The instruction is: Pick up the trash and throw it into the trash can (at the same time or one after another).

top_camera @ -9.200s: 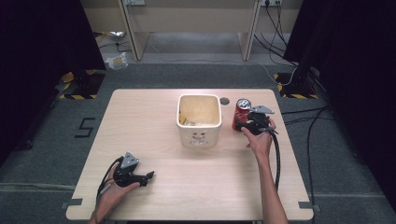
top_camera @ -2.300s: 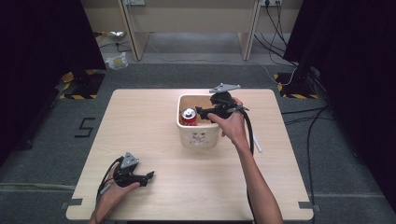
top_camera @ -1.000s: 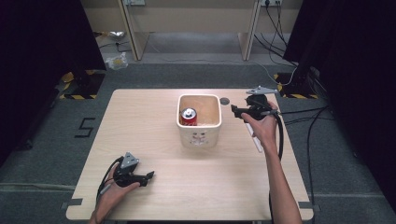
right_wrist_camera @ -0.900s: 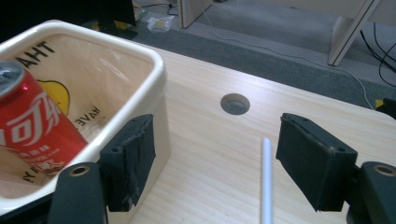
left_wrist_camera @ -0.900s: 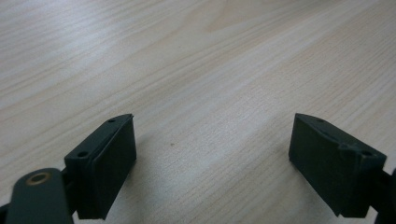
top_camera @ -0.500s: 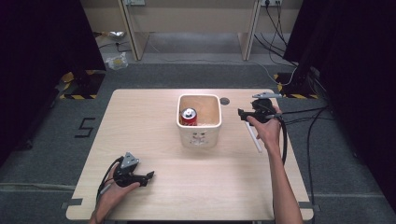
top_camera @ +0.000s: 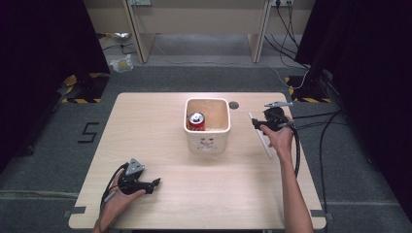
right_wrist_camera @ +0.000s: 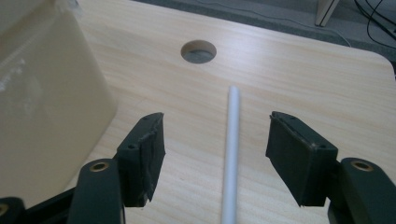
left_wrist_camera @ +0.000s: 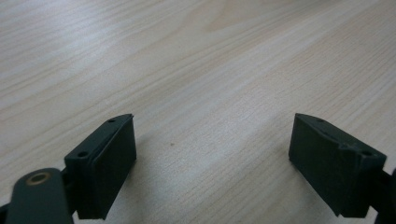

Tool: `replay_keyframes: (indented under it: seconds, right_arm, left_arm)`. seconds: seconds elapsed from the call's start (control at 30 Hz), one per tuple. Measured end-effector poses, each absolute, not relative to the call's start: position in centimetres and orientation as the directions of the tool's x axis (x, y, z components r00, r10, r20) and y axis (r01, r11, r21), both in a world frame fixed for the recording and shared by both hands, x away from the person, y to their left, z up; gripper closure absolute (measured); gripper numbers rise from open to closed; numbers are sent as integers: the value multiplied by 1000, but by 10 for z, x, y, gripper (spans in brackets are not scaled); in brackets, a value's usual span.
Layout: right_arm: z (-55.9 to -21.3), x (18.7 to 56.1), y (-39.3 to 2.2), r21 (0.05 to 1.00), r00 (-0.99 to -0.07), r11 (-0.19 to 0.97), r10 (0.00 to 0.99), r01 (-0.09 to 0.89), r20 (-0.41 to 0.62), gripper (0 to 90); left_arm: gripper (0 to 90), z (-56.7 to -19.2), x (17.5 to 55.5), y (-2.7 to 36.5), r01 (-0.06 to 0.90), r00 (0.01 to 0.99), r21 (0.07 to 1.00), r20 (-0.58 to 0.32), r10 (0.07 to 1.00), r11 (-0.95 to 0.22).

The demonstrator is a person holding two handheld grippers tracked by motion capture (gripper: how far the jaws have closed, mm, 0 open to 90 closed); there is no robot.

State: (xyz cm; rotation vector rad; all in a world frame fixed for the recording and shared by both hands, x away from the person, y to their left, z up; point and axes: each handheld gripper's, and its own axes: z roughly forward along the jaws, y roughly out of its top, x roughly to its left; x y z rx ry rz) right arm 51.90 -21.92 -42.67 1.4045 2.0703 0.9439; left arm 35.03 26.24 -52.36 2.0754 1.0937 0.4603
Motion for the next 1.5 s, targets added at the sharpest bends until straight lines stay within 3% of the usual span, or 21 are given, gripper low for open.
replay_keyframes:
  seconds: [1.5]
  right_arm:
    - [-490,527,-230,682,-354,252,935,687,11,621]
  left_arm:
    - [141,-524,350,262,556,574,745,-22,819,-369]
